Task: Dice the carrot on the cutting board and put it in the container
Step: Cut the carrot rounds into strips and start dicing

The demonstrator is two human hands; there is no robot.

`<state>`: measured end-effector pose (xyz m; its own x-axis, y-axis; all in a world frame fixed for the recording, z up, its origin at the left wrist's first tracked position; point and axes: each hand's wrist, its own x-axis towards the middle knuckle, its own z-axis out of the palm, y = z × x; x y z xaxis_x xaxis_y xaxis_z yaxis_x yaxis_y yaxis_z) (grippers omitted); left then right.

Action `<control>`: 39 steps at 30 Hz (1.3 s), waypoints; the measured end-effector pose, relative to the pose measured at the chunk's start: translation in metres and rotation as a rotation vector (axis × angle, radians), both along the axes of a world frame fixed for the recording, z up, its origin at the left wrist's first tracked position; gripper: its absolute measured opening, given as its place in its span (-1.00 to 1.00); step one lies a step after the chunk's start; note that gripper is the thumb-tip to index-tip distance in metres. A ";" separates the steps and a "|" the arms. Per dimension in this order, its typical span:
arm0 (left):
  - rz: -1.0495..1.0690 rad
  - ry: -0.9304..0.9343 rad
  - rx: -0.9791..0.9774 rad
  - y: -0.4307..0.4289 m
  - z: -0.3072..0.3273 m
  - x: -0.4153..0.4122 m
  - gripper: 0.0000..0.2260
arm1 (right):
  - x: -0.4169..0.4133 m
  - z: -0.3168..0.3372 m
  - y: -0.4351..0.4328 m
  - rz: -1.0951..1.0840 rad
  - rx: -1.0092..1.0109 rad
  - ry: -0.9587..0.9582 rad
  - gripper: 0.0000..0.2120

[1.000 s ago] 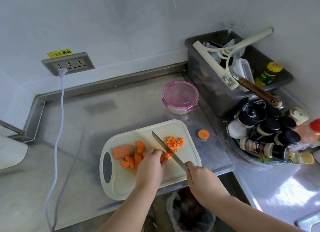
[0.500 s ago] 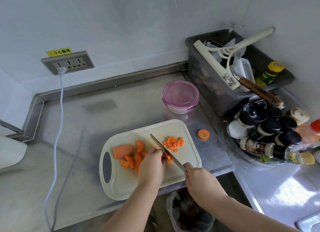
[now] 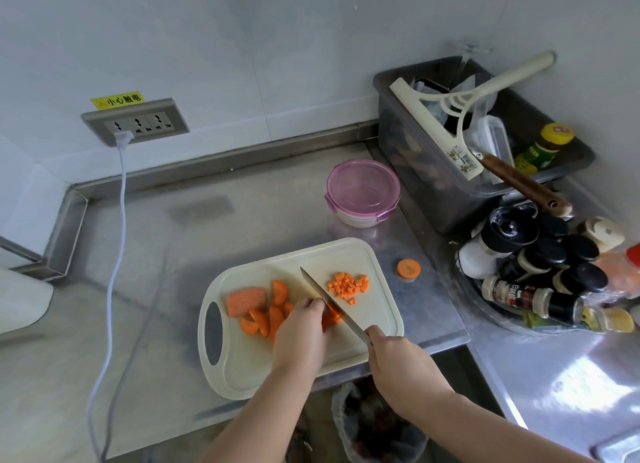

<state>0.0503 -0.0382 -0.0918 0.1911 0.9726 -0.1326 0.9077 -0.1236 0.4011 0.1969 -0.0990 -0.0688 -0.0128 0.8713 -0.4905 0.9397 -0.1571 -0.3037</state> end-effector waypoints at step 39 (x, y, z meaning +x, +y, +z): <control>0.115 -0.105 -0.015 -0.004 0.001 -0.008 -0.82 | -0.002 0.011 0.006 0.203 0.029 -0.101 -0.65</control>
